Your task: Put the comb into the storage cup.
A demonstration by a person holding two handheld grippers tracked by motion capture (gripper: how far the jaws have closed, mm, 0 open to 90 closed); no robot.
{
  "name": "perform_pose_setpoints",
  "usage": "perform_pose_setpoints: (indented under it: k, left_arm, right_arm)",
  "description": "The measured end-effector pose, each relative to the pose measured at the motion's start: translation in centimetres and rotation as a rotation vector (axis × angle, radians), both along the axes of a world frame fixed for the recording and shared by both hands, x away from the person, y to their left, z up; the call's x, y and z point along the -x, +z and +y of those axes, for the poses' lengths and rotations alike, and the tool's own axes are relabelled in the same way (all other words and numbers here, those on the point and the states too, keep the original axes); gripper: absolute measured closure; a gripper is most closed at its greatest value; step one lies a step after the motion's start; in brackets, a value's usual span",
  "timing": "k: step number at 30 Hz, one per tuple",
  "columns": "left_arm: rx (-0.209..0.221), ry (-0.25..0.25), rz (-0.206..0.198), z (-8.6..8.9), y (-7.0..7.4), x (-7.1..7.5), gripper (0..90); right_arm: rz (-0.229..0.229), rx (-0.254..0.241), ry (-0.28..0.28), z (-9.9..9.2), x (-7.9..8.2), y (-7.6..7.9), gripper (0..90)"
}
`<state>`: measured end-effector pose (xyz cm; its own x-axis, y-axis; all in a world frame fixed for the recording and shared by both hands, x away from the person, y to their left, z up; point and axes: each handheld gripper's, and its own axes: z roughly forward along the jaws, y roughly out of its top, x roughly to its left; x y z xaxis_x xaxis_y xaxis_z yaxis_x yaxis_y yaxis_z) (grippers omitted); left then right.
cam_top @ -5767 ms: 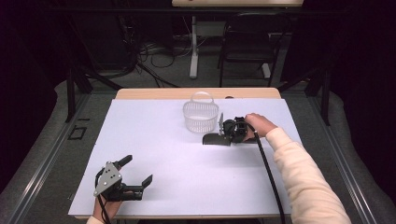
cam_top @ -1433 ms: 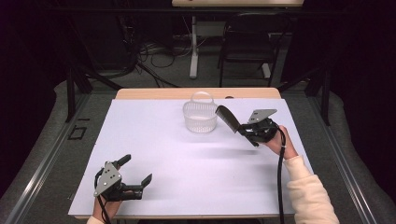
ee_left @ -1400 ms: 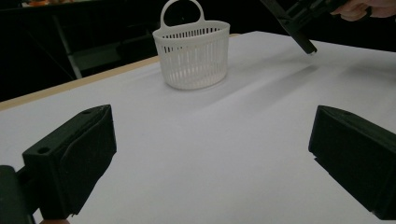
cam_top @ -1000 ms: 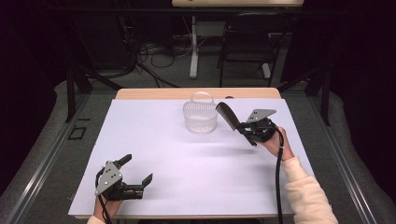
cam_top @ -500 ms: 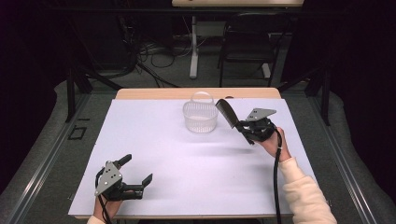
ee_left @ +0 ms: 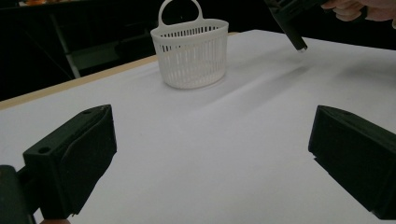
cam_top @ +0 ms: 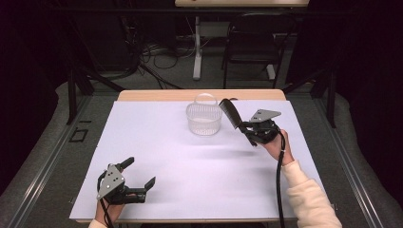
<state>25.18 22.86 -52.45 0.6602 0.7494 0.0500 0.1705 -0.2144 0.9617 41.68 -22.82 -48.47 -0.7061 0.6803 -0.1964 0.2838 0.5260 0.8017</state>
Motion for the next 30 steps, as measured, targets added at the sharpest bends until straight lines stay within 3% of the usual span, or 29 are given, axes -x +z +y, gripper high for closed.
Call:
perform_pose_setpoints:
  k: [30]
  left_arm:
    - [-0.005, -0.002, 0.000, -0.01, 0.01, -0.06, 1.1]
  right_arm:
    - [-0.018, -0.030, -0.027, 0.74, -0.17, 0.45, 72.1]
